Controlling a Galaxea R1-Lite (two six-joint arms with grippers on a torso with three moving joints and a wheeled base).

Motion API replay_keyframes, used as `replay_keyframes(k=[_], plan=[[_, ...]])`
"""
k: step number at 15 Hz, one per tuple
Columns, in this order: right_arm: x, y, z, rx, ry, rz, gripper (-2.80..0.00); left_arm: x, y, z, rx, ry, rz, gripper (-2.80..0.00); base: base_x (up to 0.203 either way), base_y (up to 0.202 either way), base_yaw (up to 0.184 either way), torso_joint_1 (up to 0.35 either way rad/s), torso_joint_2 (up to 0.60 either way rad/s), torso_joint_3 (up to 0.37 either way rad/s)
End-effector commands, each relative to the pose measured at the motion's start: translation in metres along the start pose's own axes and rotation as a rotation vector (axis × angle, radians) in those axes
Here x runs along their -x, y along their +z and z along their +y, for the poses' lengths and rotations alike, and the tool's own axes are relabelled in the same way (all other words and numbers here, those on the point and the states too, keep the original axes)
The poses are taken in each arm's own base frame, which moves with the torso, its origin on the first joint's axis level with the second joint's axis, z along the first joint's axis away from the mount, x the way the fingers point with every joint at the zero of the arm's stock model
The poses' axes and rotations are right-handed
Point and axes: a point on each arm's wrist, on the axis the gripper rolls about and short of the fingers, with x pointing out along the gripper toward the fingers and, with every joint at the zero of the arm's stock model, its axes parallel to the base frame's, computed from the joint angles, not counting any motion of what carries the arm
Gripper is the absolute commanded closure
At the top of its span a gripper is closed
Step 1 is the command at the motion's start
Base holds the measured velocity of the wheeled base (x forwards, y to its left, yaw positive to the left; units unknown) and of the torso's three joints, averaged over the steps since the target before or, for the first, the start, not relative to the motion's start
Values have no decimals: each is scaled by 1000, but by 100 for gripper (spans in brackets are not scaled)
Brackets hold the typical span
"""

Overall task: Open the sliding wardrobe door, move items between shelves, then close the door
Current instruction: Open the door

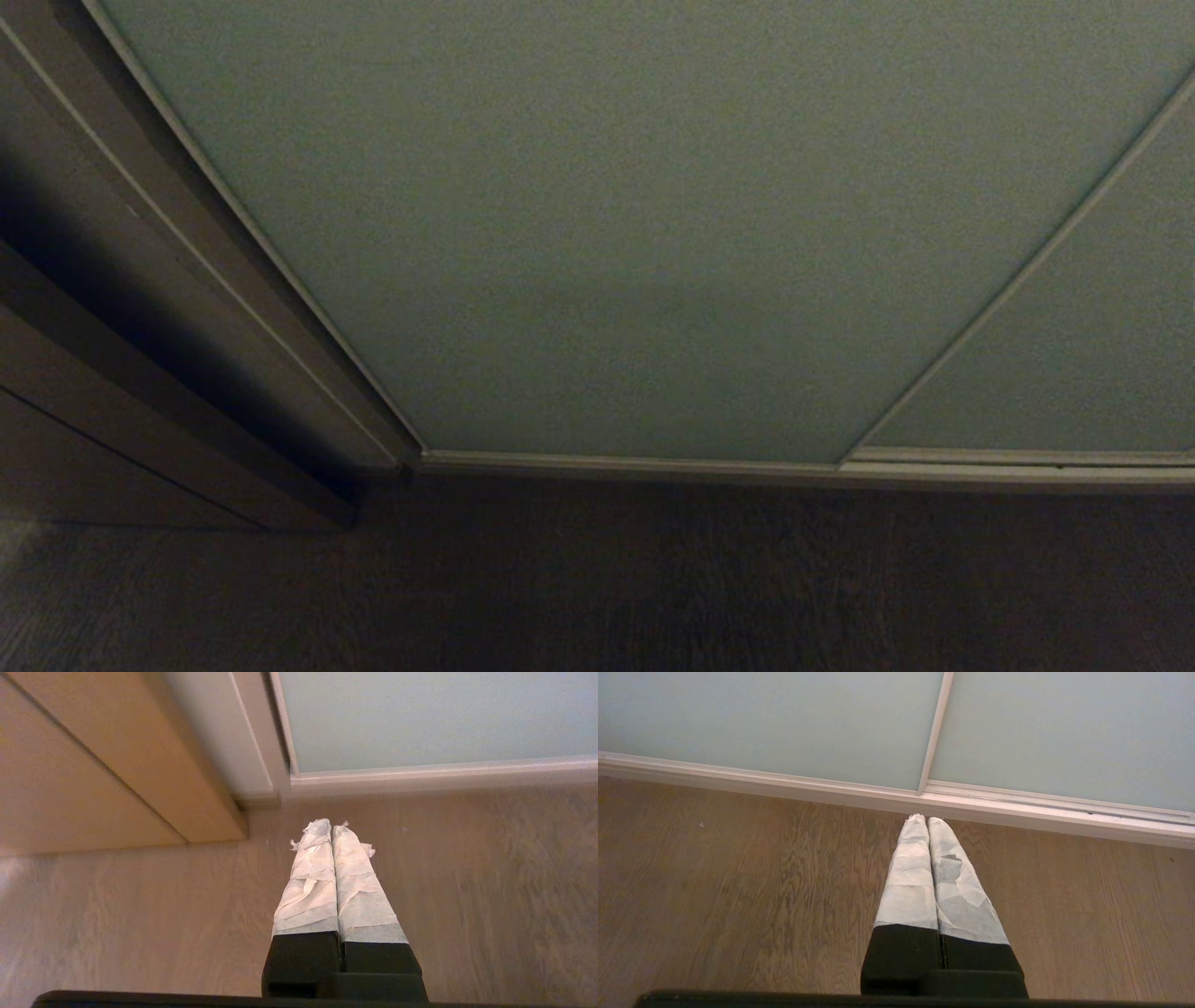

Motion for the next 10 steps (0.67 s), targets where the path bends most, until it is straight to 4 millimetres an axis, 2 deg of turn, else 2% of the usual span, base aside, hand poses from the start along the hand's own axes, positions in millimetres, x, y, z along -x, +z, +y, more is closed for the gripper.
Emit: replay_keyframes(k=[1, 3, 5, 8, 10], plan=[[0, 0, 0, 1, 1, 2, 0, 5, 22, 3, -4, 8, -64, 0, 0, 0, 0, 0, 0, 0], [0, 0, 0, 2, 1, 2, 0, 8, 51, 7, 12, 15, -90, 0, 0, 0, 0, 0, 0, 0], [0, 0, 0, 0, 2, 1, 0, 8, 96, 13, 82, 52, -142, 0, 0, 0, 0, 0, 0, 0], [0, 0, 0, 0, 1, 2, 0, -8, 164, 23, 198, 210, -179, 0, 0, 0, 0, 0, 0, 0], [0, 0, 0, 0, 1, 2, 0, -24, 198, 30, 227, 288, -244, 0, 0, 0, 0, 0, 0, 0]])
